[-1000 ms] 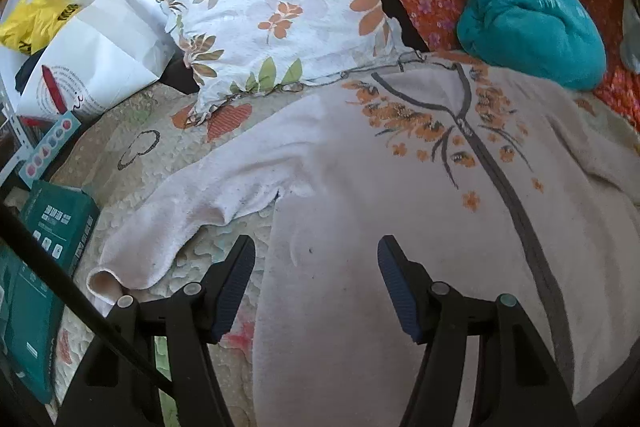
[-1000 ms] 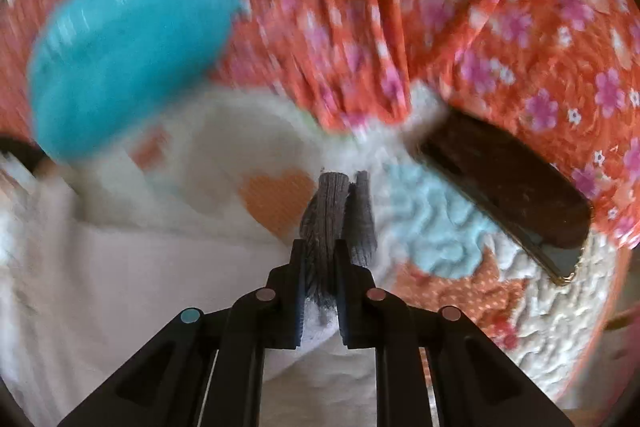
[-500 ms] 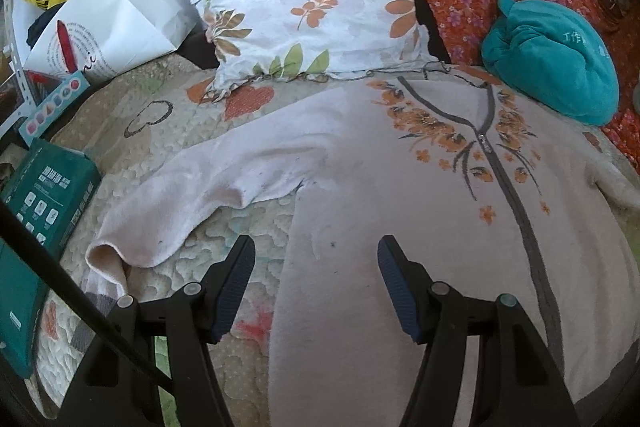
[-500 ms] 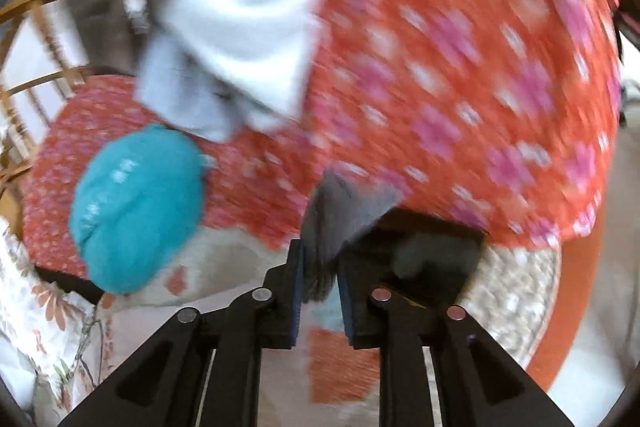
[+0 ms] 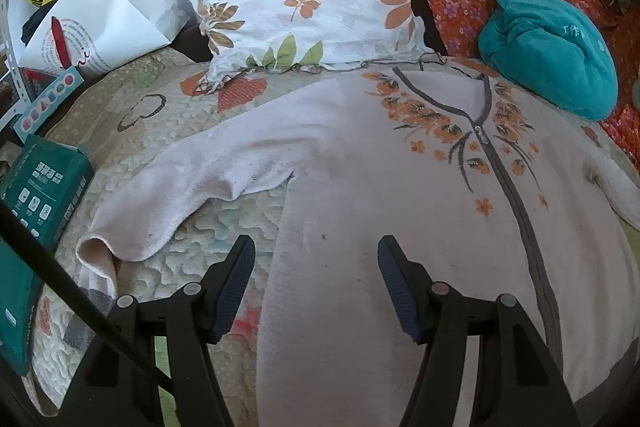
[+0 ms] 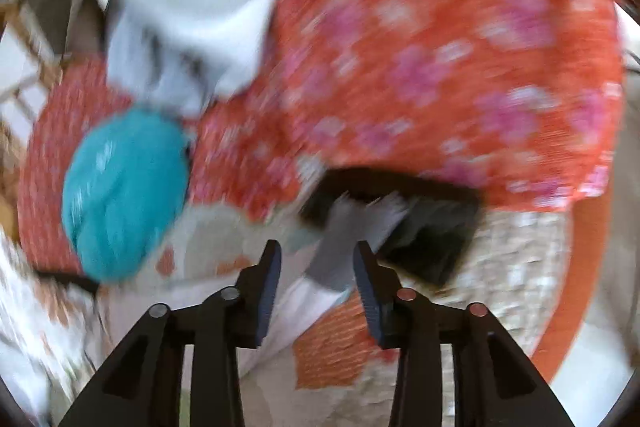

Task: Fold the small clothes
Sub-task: 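Grasp the grey sleeve cuff with the right tool and lift it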

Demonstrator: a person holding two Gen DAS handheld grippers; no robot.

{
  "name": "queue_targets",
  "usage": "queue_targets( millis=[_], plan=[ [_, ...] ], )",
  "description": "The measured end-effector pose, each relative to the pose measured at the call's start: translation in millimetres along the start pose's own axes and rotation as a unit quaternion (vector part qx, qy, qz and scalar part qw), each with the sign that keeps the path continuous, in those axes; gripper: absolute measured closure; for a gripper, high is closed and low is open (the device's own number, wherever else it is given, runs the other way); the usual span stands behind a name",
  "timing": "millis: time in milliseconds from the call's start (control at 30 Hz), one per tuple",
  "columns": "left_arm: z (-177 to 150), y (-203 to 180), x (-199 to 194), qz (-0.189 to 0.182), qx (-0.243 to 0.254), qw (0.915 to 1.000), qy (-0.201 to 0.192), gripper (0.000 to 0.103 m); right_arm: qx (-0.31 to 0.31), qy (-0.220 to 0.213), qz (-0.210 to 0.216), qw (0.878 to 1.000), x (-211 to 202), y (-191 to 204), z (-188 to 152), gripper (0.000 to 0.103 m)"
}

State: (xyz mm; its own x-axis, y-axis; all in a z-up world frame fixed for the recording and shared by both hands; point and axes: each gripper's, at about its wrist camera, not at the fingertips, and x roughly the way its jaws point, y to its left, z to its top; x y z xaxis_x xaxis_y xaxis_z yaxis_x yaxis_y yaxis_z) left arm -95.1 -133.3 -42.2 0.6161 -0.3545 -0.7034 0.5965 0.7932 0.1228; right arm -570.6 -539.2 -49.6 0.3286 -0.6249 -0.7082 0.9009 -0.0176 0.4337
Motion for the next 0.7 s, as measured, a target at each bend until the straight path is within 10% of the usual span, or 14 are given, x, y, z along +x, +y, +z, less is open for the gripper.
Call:
queue_targets(
  millis=[333, 700],
  plan=[
    [-1.8, -3.3, 1.0, 0.016, 0.026, 0.9995, -0.006, 0.040, -0.174, 0.031, -0.224, 0.958, 69.6, 62.4, -29.1, 0.066],
    [3.6, 15.4, -10.2, 0.013, -0.012, 0.9997, -0.020, 0.040, -0.073, 0.041, -0.222, 0.971, 10.3, 16.3, -38.2, 0.086]
  ],
)
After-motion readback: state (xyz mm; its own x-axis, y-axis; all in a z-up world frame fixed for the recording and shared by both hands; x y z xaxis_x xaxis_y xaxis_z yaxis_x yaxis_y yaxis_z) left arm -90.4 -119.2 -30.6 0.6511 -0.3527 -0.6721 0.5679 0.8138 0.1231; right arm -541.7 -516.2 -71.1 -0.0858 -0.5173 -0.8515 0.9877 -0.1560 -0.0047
